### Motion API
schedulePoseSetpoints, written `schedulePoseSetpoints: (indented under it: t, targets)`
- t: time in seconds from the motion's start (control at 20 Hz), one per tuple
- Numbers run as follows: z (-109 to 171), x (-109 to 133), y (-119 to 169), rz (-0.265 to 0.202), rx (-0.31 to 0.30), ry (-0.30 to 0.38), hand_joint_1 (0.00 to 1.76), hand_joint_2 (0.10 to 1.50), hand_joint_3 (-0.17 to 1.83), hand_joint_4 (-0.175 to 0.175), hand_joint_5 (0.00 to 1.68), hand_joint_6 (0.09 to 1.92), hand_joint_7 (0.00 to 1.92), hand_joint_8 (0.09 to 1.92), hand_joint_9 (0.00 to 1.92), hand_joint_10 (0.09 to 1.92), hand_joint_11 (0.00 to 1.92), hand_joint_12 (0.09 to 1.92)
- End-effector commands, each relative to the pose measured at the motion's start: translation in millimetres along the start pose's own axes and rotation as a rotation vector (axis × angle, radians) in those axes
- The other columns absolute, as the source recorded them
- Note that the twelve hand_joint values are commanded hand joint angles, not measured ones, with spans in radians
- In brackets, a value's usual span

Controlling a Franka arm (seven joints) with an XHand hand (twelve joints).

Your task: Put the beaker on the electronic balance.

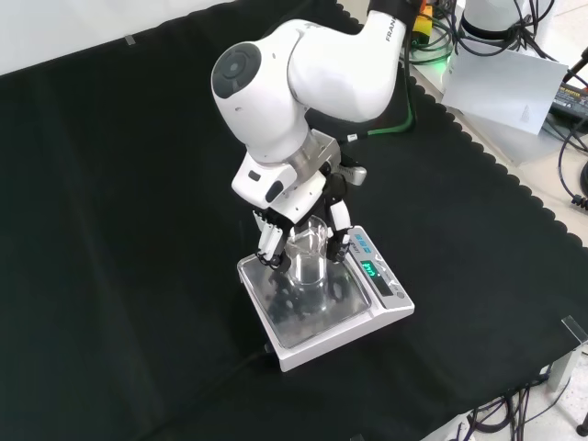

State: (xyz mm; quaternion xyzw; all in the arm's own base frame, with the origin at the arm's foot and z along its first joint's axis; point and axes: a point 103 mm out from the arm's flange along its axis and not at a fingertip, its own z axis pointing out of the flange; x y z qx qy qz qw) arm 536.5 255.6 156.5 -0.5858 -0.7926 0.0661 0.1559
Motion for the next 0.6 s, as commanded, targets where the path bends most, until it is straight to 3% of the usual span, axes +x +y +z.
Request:
schedulePoseSetpoints:
  t: [0.05,0.15,0.3,0.6]
  targets:
    - [-9.6,-5.9,-9.9,-0.009,-0.002,0.016,0.68,0.55,0.60,-0.056,0.15,0.62,0.48,1.22,0.89,0.85,0.71,1.28]
    - [-16.5,-6.6,-13.5,-0.012,-0.011,0.025,0.60,0.57,0.46,-0.026,0.09,0.32,0.26,1.04,0.67,0.82,0.44,1.38]
    - [-30.0,-4.3,-19.3,-0.017,-0.036,0.031,0.55,0.60,0.35,-0.003,0.03,0.09,0.05,0.85,0.45,0.82,0.22,1.48]
    - [-55.0,-1.8,-32.8,-0.005,-0.070,0.015,0.52,0.61,0.29,0.007,0.00,0.09,0.00,0.71,0.35,0.84,0.12,1.52]
